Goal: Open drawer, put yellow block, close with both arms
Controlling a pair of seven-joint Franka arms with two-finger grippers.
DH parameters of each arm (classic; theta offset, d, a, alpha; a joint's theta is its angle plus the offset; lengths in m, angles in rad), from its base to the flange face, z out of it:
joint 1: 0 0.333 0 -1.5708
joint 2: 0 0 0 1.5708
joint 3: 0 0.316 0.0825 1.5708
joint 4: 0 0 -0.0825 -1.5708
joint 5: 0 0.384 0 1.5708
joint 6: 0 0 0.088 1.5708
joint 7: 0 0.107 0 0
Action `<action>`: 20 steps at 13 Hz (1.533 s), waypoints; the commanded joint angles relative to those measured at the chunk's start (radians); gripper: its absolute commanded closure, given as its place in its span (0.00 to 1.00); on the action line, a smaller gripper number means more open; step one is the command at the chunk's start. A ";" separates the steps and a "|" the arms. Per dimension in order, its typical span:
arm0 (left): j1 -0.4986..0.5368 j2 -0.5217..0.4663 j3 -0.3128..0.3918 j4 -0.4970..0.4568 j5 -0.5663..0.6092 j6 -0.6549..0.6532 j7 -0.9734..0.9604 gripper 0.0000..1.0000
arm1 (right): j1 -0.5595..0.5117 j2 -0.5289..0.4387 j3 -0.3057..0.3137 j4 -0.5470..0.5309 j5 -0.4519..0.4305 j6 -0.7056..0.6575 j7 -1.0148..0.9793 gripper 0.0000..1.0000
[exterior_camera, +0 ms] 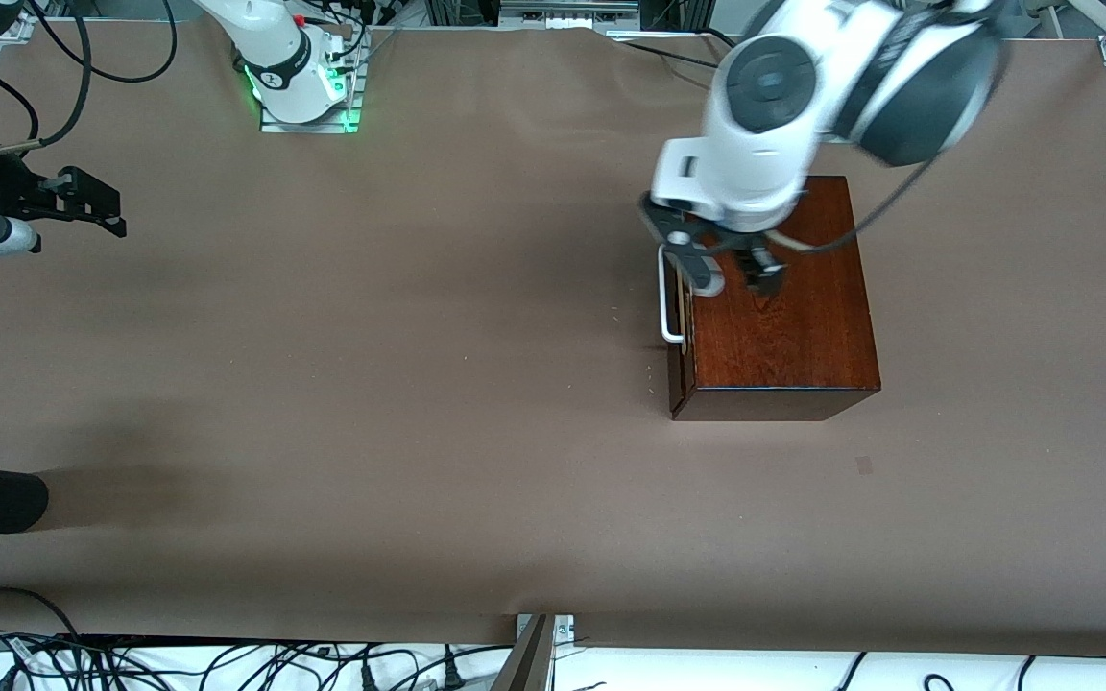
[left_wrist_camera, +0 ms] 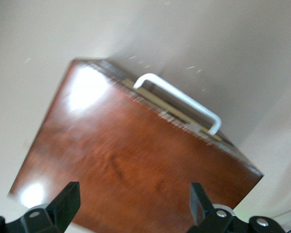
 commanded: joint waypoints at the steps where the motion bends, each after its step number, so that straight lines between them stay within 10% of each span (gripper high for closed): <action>1: 0.133 -0.004 -0.004 0.093 -0.018 -0.046 -0.021 0.00 | -0.017 0.001 0.017 0.022 -0.004 -0.023 0.010 0.00; 7: 0.143 -0.167 0.289 -0.043 -0.195 0.126 -0.276 0.00 | -0.015 0.001 0.017 0.024 0.003 -0.021 0.010 0.00; 11: 0.152 -0.266 0.298 -0.175 -0.193 0.168 -0.521 0.00 | -0.015 0.001 0.017 0.024 0.005 -0.023 0.010 0.00; 20: 0.170 -0.310 0.298 -0.281 -0.184 0.180 -0.378 0.00 | -0.015 0.001 0.017 0.024 0.005 -0.023 0.012 0.00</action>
